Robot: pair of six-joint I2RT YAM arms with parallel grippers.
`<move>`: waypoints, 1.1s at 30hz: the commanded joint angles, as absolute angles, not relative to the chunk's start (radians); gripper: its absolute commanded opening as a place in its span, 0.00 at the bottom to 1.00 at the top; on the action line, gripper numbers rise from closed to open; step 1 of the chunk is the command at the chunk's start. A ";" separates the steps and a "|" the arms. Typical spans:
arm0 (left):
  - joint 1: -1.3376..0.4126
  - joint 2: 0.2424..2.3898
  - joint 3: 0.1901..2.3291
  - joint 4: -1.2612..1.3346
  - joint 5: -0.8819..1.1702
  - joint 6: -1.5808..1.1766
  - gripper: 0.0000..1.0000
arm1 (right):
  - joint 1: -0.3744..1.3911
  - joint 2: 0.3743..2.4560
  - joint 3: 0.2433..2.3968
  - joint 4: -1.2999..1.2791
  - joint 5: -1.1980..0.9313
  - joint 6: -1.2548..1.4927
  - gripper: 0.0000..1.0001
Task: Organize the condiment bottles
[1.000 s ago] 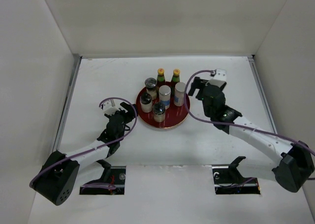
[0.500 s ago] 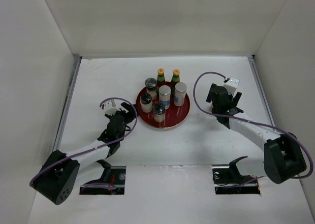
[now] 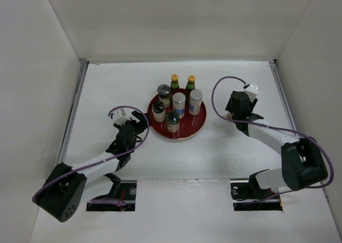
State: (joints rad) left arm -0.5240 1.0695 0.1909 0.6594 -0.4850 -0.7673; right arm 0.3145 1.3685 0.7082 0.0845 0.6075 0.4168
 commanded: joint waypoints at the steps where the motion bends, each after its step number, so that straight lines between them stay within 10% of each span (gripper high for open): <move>1: -0.516 1.060 0.184 0.709 -0.483 -0.781 0.80 | 0.311 1.329 0.726 0.167 0.609 0.419 0.56; 11: -0.509 0.988 0.163 0.701 -0.532 -0.772 0.92 | 0.619 1.108 0.750 -0.021 0.638 0.437 0.55; 29: -0.502 0.950 0.149 0.675 -0.595 -0.772 1.00 | 0.843 1.505 0.899 0.235 0.549 0.446 0.56; 33: -0.510 0.960 0.155 0.673 -0.592 -0.773 1.00 | 0.857 1.517 0.894 0.239 0.574 0.440 0.70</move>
